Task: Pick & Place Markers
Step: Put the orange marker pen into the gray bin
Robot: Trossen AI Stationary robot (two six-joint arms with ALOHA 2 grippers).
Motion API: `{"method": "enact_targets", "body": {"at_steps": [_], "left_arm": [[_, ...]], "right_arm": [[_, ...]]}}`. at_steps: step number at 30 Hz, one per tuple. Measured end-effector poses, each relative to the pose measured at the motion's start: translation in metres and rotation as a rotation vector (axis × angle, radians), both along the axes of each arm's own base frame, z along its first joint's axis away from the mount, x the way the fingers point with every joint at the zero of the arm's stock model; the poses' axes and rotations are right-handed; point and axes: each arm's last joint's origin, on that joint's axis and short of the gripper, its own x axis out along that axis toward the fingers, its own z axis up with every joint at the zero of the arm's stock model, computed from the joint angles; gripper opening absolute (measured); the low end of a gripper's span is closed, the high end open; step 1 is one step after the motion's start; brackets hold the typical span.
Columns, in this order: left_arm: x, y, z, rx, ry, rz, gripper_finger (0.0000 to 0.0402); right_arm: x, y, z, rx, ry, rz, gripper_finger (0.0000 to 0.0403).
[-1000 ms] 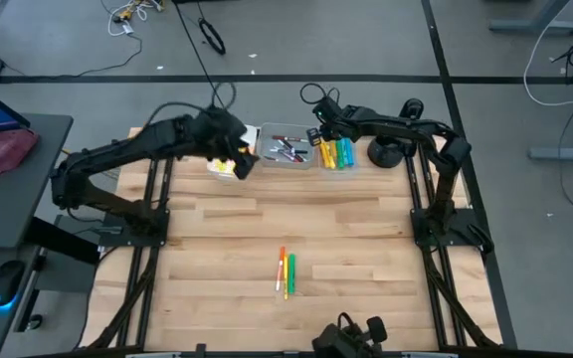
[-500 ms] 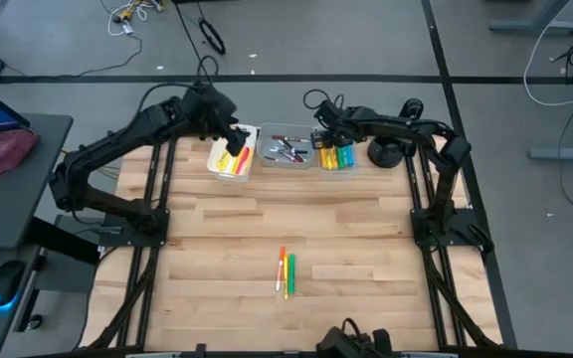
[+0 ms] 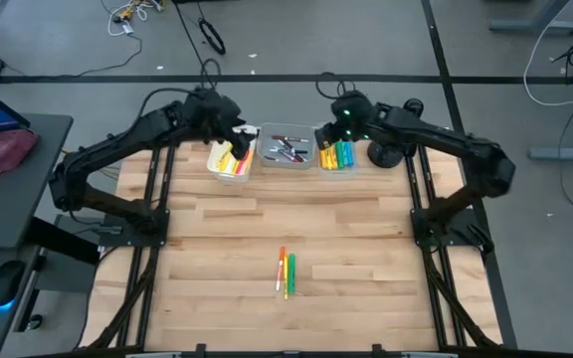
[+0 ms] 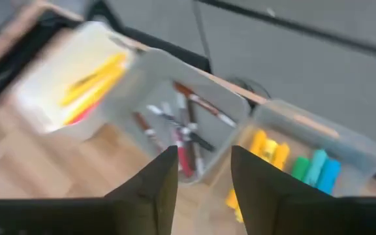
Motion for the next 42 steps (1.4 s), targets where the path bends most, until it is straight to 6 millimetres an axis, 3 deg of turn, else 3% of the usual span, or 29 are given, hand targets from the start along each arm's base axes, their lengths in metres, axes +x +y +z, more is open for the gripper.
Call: {"method": "enact_targets", "body": {"at_steps": [5,10,16,22,30,36,42], "left_arm": [[0.017,-0.037,0.000,0.012,-0.010,-0.021,0.0275],[0.028,-0.084,0.001,0.019,-0.046,-0.005,0.0275],[0.037,-0.142,-0.008,-0.118,-0.113,0.049,0.0275],[0.056,-0.197,-0.045,-0.280,-0.060,0.078,0.0275],[0.088,-0.255,-0.117,-0.517,0.080,0.159,0.0275],[0.105,-0.280,-0.166,-0.629,0.137,0.250,0.0275],[0.110,-0.285,-0.202,-0.632,0.232,0.331,0.0275]], "right_arm": [[-0.015,0.043,0.034,-0.104,-0.038,0.177,0.0132],[-0.034,0.085,0.052,-0.128,-0.049,0.303,0.0125],[-0.046,0.128,0.046,-0.151,-0.022,0.432,0.0116],[-0.056,0.165,0.019,-0.079,-0.041,0.526,0.0104],[-0.073,0.207,-0.001,-0.006,-0.080,0.564,0.0077],[-0.078,0.226,0.000,-0.025,-0.093,0.610,0.0052],[-0.080,0.230,0.000,-0.036,-0.106,0.586,0.0029]]}}
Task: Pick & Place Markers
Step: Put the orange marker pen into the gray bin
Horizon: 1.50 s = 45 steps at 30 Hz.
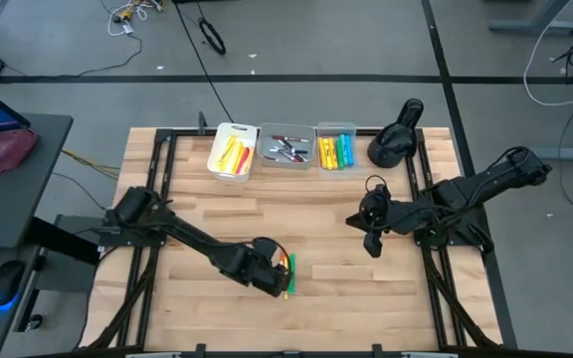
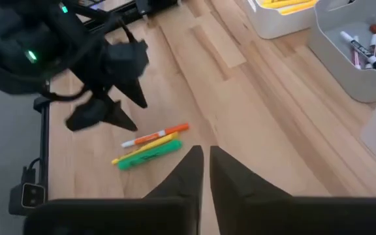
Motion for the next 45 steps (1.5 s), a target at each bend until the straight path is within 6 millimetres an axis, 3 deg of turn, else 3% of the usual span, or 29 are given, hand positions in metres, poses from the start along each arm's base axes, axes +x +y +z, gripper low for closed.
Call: {"method": "enact_targets", "body": {"at_steps": [10,19,45], "left_arm": [[0.008,-0.003,-0.036,0.039,0.040,0.032,0.0275],[0.008,-0.003,-0.042,0.067,0.064,0.037,0.0267],[-0.020,-0.012,-0.056,0.041,0.254,0.008,0.0029]], "right_arm": [[0.001,0.000,0.001,0.024,-0.010,-0.013,0.0009],[0.001,0.000,0.001,0.036,-0.014,-0.020,0.0008],[0.001,0.001,0.001,0.025,-0.017,0.001,0.0008]]}}
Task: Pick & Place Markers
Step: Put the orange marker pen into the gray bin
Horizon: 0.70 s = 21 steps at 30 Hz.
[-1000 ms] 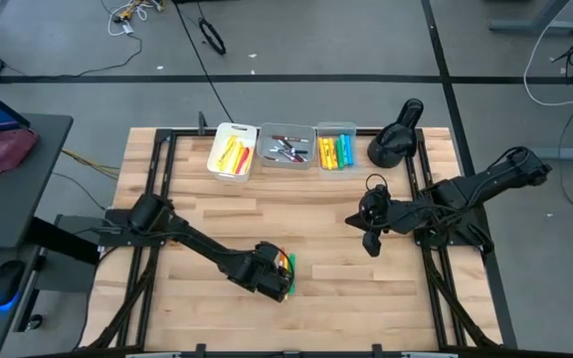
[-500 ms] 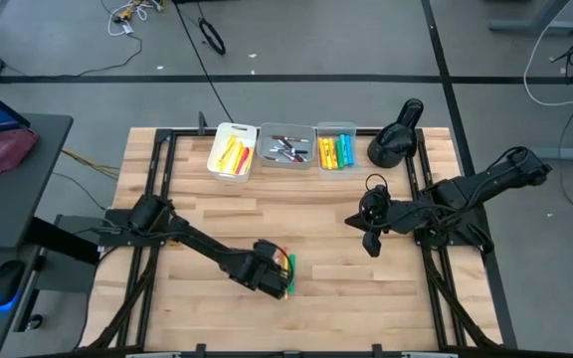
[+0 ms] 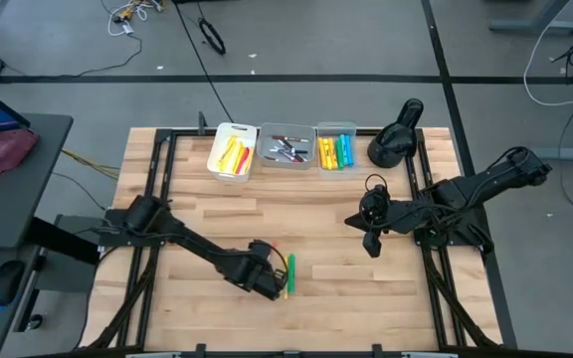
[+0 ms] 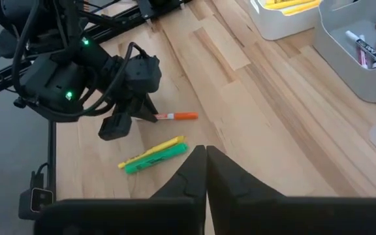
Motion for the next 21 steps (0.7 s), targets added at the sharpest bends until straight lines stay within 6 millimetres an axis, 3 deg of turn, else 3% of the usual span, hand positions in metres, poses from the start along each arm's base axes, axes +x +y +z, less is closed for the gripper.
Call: {"method": "enact_targets", "body": {"at_steps": [6,17,21], "left_arm": [[-0.003,-0.001,0.000,-0.009,-0.029,-0.009,0.0029],[-0.003,0.007,0.032,-0.066,-0.081,-0.067,0.0029],[-0.003,0.008,0.032,-0.057,-0.079,-0.089,0.0029]], "right_arm": [[0.000,0.000,0.000,-0.017,0.002,0.014,0.0008],[0.000,0.000,0.000,-0.066,0.007,0.051,0.0008],[0.000,0.000,0.000,-0.071,0.006,0.045,0.0008]]}}
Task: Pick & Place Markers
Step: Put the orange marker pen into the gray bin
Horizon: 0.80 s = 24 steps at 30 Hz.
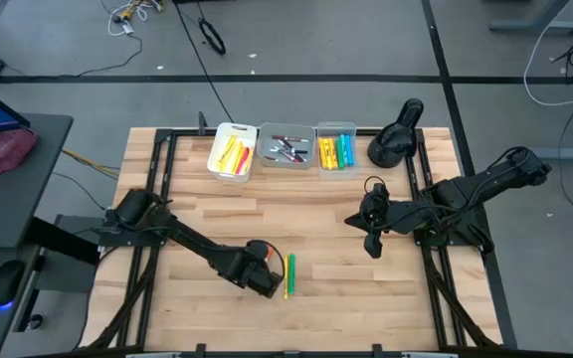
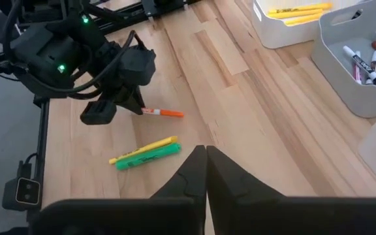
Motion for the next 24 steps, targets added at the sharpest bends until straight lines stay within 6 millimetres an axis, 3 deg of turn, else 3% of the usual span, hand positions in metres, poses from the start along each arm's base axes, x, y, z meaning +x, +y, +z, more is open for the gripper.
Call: {"method": "enact_targets", "body": {"at_steps": [14,18,24], "left_arm": [[0.009,-0.005,0.010,-0.012,-0.065,-0.077,0.0028],[0.019,-0.003,0.031,-0.003,-0.121,-0.140,0.0028],[0.038,0.026,0.096,0.113,-0.345,-0.186,0.0028]], "right_arm": [[0.000,0.000,0.000,-0.014,0.007,0.009,0.0008],[0.001,0.000,-0.008,-0.008,0.007,0.003,0.0008],[0.010,0.000,-0.048,0.182,-0.018,-0.028,0.0029]]}}
